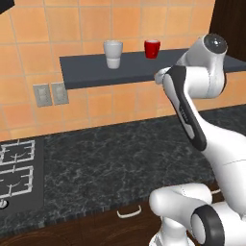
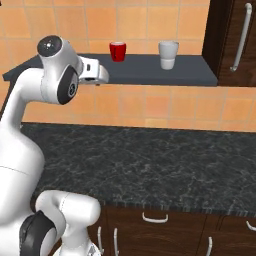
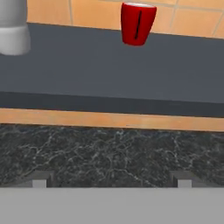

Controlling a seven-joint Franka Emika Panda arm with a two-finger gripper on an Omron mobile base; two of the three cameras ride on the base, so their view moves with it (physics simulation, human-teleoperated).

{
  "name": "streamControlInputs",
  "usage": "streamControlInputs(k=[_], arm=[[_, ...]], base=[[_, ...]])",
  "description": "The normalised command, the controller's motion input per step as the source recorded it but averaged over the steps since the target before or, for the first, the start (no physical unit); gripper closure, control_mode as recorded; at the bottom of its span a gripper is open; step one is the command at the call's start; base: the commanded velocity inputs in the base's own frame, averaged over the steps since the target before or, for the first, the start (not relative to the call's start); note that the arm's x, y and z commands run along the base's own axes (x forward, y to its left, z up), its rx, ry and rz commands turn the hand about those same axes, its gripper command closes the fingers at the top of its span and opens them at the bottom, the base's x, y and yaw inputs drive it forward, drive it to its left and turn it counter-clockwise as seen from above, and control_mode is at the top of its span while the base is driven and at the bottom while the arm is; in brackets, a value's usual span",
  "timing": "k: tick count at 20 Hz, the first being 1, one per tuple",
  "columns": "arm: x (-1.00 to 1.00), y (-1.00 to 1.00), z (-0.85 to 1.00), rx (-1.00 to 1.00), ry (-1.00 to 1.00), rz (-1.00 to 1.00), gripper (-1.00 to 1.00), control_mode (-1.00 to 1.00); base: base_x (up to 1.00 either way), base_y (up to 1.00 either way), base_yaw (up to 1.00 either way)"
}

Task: Gather all objects into one cabinet and sort the glasses and bowls to opposite sides.

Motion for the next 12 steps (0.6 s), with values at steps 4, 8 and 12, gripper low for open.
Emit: streamControlInputs(k=[4, 8, 12], arm=[[0.44, -0.06, 0.44, 0.0, -0.17, -0.02, -1.0, -1.0], [0.66, -0.08, 0.21, 0.0, -0.06, -0.09, -1.0, -1.0], [0.75, -0.05, 0.24, 0.0, 0.0, -0.11, -1.0, -1.0]], base=[[0.0, 0.0, 0.0], [0.0, 0.0, 0.0], [0.0, 0.0, 0.0]])
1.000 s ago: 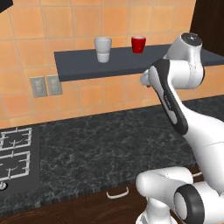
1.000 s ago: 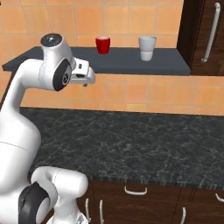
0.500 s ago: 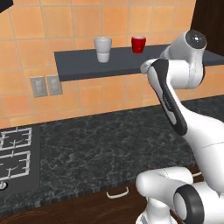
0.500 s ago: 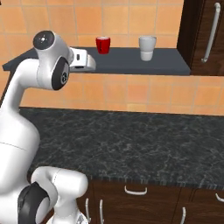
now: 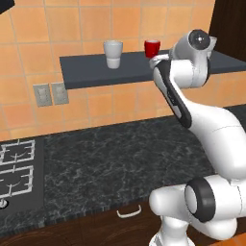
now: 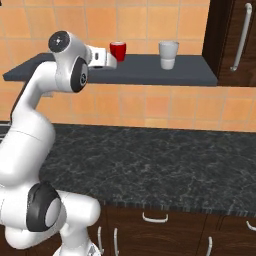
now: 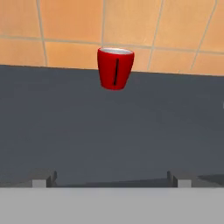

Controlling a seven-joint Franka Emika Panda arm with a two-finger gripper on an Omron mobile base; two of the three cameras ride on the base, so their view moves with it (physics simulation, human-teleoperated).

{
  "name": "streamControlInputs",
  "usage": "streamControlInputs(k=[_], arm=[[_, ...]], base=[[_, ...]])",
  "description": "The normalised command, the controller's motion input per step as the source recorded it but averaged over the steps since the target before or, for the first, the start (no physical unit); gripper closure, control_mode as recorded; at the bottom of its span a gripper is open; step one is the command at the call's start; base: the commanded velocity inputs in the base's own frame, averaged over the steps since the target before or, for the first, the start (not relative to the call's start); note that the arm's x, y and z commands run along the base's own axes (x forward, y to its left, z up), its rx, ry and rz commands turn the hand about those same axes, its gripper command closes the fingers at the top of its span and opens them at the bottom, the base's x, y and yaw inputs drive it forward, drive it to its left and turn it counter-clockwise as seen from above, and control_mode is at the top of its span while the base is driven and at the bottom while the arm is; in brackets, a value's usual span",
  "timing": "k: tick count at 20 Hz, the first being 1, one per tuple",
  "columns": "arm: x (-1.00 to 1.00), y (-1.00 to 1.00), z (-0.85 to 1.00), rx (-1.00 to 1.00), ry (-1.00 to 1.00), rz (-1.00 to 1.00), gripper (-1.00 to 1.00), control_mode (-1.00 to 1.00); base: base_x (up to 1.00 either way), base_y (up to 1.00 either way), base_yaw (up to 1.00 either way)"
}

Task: Gather all objects into one cabinet and sort the glasses and bowls to opposite sides.

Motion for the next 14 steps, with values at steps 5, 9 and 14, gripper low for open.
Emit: streamControlInputs(k=[5, 9, 14], arm=[[0.6, 0.0, 0.39, 0.07, 0.0, -0.08, -1.0, -1.0], [0.52, 0.0, 0.35, 0.09, 0.0, -0.01, -1.0, -1.0], [0.3, -0.01, -0.03, 0.0, -0.03, 0.0, -1.0, -1.0]], base=[[0.0, 0.0, 0.0], [0.0, 0.0, 0.0], [0.0, 0.0, 0.0]])
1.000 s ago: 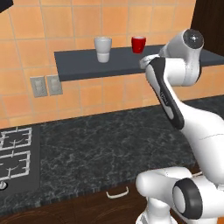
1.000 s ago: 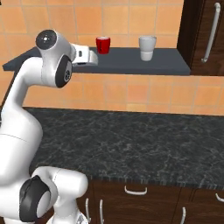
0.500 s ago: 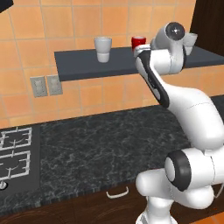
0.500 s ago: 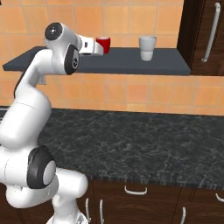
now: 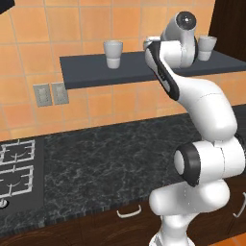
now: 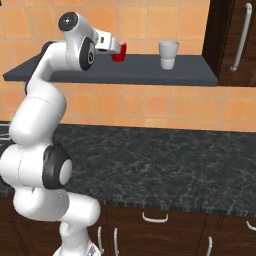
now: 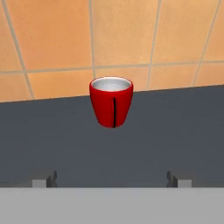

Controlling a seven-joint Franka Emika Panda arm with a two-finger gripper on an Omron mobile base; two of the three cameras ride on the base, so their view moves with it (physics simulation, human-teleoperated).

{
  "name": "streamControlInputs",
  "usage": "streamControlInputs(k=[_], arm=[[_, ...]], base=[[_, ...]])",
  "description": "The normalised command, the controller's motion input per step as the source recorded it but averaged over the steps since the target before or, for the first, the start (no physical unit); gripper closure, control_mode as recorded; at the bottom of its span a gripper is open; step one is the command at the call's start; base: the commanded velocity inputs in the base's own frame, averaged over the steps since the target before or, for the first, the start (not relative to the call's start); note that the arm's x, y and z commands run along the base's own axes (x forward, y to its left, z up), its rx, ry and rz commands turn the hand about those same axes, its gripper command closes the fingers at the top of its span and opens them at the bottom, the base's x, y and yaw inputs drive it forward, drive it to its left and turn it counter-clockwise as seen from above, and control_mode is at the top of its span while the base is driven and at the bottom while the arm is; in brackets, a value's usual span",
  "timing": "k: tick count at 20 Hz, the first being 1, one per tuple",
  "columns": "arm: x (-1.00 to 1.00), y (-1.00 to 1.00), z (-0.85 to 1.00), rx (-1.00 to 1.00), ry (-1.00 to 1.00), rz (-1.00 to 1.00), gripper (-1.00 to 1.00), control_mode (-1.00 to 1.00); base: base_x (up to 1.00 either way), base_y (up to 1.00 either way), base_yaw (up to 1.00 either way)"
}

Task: Gather all objects into one cabinet and sort the glasses and bowls to opposite sides.

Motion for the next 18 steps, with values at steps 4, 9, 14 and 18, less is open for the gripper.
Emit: streamControlInputs(k=[4, 9, 14, 18], arm=[[0.38, -0.12, -0.29, 0.0, -0.1, 0.0, -1.0, -1.0], [0.33, 0.0, 0.0, 0.0, -0.07, 0.0, -1.0, -1.0], [0.41, -0.05, 0.0, 0.0, -0.01, 0.0, -1.0, -1.0], [0.42, -0.19, 0.0, 0.0, 0.0, 0.0, -1.0, -1.0]], base=[[0.0, 0.0, 0.0], [0.0, 0.0, 0.0], [0.0, 0.0, 0.0], [0.0, 0.0, 0.0]])
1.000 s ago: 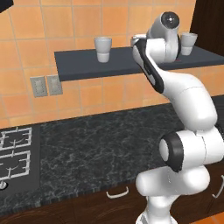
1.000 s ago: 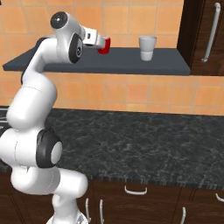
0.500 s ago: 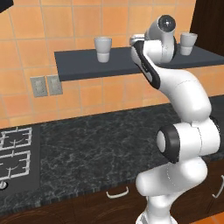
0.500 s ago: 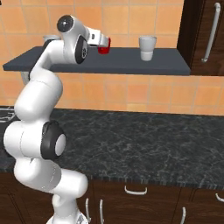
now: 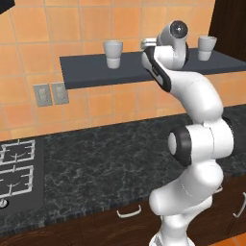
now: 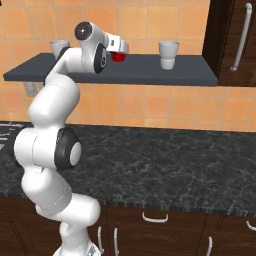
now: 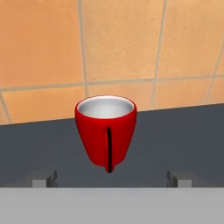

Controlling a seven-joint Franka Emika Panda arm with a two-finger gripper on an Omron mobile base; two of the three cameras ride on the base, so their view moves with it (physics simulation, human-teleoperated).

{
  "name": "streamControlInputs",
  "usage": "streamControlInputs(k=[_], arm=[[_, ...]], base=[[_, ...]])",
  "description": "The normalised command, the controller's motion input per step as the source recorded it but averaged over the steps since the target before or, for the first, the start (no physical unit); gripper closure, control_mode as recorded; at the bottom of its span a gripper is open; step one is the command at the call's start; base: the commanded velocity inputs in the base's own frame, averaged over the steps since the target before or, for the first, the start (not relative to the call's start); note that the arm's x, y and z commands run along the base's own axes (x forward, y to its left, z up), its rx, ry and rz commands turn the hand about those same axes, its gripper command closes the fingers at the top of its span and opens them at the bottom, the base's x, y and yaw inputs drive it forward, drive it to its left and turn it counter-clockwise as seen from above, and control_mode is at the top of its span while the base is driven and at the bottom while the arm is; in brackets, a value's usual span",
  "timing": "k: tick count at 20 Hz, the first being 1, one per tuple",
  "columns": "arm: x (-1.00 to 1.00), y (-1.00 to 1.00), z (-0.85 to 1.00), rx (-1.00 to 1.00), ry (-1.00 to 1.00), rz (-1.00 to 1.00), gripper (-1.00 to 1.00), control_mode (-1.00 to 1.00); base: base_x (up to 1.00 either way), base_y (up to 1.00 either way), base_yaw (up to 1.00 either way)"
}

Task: Gather all objects into one cabinet and sort the glasses and bowls to opposite sides.

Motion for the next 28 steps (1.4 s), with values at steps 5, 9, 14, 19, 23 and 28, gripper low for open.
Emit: streamControlInputs(k=[5, 9, 14, 19, 23, 28], arm=[[0.29, -0.12, 0.0, 0.0, 0.0, 0.0, -1.0, -1.0], [0.07, 0.06, 0.0, 0.0, 0.0, 0.02, -1.0, -1.0], [0.14, 0.17, -0.06, -0.01, 0.0, 0.01, -1.0, -1.0], [0.23, 0.05, -0.27, -0.03, 0.0, 0.03, -1.0, -1.0], [0.39, 0.0, -0.14, 0.0, 0.0, 0.01, -1.0, -1.0], [0.41, 0.0, -0.03, -0.01, 0.0, 0.01, 1.0, -1.0]], base=[[0.0, 0.0, 0.0], [0.0, 0.0, 0.0], [0.0, 0.0, 0.0], [0.0, 0.0, 0.0], [0.0, 0.0, 0.0], [0.0, 0.0, 0.0]])
